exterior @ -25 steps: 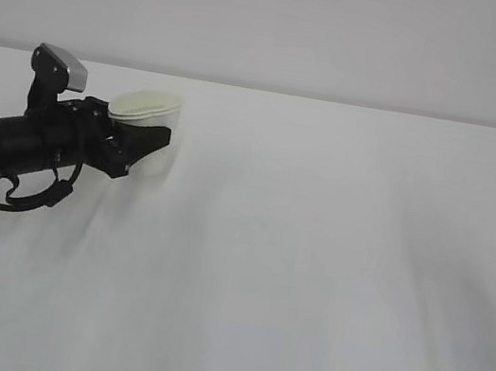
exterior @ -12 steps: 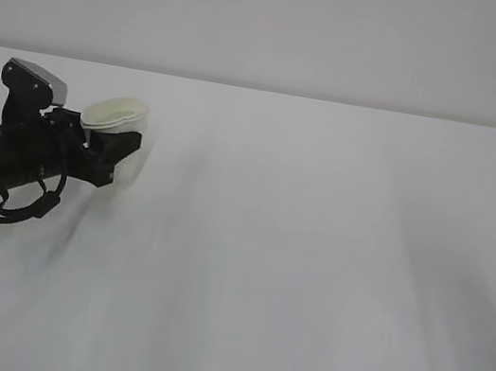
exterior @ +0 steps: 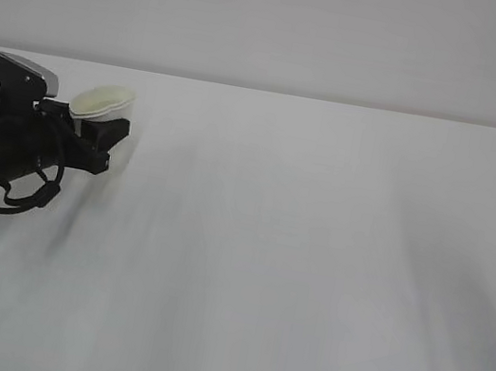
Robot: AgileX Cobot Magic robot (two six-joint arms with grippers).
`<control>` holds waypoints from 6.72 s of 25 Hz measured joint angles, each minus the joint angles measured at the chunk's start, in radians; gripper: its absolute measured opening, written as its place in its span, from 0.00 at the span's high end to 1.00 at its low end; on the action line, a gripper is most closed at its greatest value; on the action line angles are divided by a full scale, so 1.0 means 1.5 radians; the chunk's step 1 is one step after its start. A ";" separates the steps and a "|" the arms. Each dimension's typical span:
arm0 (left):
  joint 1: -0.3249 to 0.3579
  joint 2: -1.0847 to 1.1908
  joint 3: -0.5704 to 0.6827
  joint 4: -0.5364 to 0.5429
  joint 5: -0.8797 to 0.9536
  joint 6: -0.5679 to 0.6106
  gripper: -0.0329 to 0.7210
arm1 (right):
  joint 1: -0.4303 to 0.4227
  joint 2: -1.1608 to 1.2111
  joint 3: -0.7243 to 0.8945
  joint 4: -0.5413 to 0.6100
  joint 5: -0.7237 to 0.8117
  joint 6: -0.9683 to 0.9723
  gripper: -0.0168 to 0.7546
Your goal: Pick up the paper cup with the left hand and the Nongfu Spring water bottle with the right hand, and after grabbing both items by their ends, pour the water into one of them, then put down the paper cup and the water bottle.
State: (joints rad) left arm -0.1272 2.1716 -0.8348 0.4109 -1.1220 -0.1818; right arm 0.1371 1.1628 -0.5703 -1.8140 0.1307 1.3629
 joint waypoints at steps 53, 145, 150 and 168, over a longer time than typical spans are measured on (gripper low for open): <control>0.000 0.058 -0.034 -0.062 -0.010 0.004 0.15 | 0.000 0.000 0.000 0.000 0.000 0.011 0.46; 0.000 -0.543 0.419 -0.089 -0.015 -0.050 0.17 | 0.000 0.000 -0.003 0.000 0.021 0.098 0.46; 0.000 -0.585 0.429 -0.088 -0.011 -0.068 0.17 | 0.000 0.000 -0.004 0.000 0.022 0.104 0.46; 0.000 -0.767 0.430 -0.086 0.239 -0.125 0.18 | 0.000 0.000 -0.004 0.000 0.024 0.131 0.46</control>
State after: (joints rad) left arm -0.1272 1.0205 -0.1903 0.2819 -0.7640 -0.3691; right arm 0.1371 1.1628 -0.5759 -1.8140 0.1665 1.5589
